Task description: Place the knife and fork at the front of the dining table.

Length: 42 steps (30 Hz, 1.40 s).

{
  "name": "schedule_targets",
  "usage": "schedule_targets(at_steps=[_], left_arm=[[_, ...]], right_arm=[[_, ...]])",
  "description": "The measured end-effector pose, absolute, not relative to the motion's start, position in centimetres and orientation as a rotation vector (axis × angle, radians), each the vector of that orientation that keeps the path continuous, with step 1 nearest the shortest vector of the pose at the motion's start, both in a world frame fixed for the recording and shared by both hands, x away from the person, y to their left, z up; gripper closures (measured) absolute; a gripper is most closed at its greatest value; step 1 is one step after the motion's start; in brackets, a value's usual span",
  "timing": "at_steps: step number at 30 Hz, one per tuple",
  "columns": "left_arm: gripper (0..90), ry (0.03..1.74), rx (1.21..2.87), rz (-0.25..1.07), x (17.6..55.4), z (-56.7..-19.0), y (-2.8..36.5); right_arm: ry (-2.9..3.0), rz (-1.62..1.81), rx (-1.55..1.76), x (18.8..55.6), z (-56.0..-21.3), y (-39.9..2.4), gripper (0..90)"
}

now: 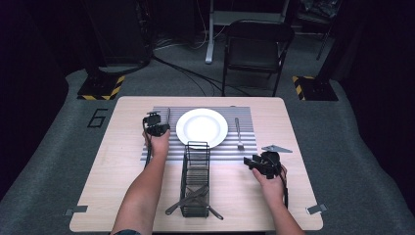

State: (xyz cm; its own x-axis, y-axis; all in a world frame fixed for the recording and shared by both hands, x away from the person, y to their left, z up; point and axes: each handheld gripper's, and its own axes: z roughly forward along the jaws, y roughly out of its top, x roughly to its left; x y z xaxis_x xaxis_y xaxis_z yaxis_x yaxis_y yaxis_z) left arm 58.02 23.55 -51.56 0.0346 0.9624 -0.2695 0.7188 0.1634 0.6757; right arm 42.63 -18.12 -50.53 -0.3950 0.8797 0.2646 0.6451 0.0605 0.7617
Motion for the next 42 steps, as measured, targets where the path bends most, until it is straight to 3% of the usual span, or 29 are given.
schedule_targets(at_steps=[42], left_arm=[[78.5, 1.729, 1.589, 0.418, 57.7, -51.6, 24.8]], right_arm=[[2.076, 1.246, 1.547, 42.7, -50.6, -18.0, 51.7]])
